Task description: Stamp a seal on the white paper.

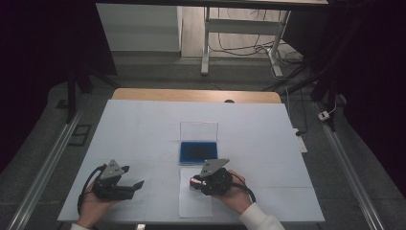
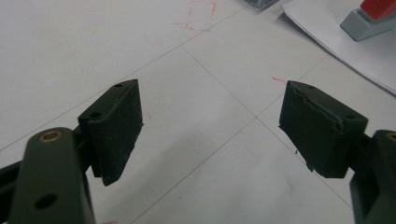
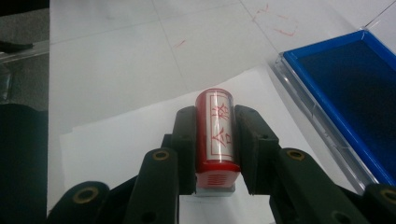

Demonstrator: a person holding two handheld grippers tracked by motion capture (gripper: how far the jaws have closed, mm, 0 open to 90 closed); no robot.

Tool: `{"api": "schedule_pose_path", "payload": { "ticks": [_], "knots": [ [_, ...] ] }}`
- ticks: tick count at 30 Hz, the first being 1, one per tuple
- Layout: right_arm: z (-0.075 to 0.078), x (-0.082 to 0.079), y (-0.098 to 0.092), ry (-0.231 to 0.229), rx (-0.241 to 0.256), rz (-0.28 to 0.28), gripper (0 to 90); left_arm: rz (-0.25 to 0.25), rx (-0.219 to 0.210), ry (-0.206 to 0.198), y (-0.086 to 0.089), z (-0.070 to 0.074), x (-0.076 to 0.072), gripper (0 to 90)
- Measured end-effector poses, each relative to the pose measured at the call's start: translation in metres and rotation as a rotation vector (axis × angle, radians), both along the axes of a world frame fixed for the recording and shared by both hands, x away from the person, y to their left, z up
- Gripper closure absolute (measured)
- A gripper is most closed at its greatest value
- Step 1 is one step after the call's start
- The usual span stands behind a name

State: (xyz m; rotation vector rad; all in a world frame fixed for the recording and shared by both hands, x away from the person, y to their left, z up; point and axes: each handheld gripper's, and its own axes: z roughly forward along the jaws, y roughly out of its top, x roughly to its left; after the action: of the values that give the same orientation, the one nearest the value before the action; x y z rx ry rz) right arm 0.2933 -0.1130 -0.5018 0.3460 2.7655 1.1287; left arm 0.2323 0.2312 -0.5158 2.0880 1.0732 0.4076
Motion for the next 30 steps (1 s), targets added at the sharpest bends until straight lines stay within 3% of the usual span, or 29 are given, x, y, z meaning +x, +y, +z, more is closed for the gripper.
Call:
{"api": "schedule_pose_path", "payload": {
  "ticks": [22, 30],
  "knots": [
    [-0.0018, 0.0009, -0.0010, 0.010, 0.008, 0.000, 69.5, -0.002, 0.004, 0.001, -0.0004, -0.0003, -0.0003, 21.5],
    [-0.0005, 0.0010, -0.0001, 0.013, -0.009, -0.006, 69.7, 0.000, 0.006, 0.001, -0.0007, -0.0006, -0.0002, 21.5]
  ]
}}
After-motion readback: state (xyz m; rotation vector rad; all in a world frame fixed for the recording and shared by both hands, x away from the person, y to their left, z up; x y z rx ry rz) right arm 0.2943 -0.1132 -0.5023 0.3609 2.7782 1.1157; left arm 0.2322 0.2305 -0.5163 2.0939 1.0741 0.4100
